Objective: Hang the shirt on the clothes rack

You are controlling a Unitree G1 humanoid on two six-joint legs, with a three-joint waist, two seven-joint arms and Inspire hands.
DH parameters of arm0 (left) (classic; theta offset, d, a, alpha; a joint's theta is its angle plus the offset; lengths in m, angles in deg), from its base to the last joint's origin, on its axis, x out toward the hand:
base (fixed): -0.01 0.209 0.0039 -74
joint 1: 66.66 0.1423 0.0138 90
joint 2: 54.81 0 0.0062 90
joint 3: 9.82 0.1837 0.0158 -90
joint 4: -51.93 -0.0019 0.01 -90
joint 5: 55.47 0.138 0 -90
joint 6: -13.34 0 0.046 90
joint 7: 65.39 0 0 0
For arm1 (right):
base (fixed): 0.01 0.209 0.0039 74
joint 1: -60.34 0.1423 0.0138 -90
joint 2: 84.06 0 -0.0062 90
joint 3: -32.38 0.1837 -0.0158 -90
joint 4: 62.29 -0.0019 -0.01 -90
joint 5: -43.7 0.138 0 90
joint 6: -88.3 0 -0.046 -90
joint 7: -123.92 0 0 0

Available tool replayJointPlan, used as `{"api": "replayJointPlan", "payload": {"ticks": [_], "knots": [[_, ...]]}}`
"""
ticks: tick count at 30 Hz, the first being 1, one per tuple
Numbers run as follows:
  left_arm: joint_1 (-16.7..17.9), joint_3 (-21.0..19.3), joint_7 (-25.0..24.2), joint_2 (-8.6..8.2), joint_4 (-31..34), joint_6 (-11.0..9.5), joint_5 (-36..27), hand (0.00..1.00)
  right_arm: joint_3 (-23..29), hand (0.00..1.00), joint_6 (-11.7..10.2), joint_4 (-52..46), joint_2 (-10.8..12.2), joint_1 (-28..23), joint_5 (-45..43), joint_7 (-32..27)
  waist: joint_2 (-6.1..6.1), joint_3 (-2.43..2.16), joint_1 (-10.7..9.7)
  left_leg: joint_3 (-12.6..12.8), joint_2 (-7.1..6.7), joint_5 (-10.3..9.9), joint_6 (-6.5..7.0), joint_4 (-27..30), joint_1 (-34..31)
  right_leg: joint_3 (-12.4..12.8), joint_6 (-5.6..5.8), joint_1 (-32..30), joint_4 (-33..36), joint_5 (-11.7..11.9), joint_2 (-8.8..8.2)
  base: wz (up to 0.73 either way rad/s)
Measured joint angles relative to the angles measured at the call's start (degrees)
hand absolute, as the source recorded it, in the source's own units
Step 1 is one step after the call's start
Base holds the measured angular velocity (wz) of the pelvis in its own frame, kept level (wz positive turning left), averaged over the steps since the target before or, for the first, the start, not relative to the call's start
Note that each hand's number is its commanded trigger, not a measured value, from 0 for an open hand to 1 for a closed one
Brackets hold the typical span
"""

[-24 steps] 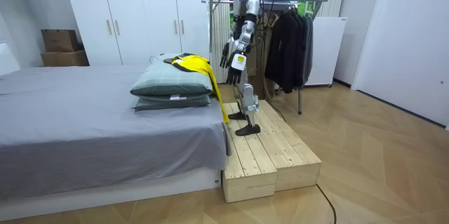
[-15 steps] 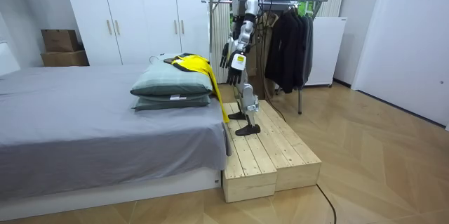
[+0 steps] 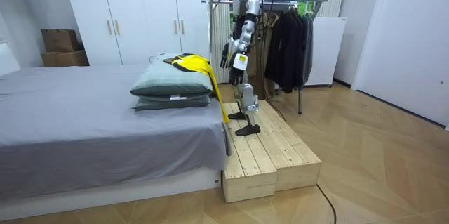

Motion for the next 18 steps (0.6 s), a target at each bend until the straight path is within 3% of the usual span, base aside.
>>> {"api": "replayJointPlan", "payload": {"ticks": [18], "knots": [[1.36,-1.63,0.12,0.00,-0.02,0.73,0.00,0.00,0.60,0.00,-0.01,0.16,-0.03,-0.08,-0.35,0.33,0.15,-0.10,0.04,0.10,0.06,-0.13,-0.05,0.04,-0.05,-0.01,-0.01,0.08,-0.04,0.01,0.01,0.00]]}}
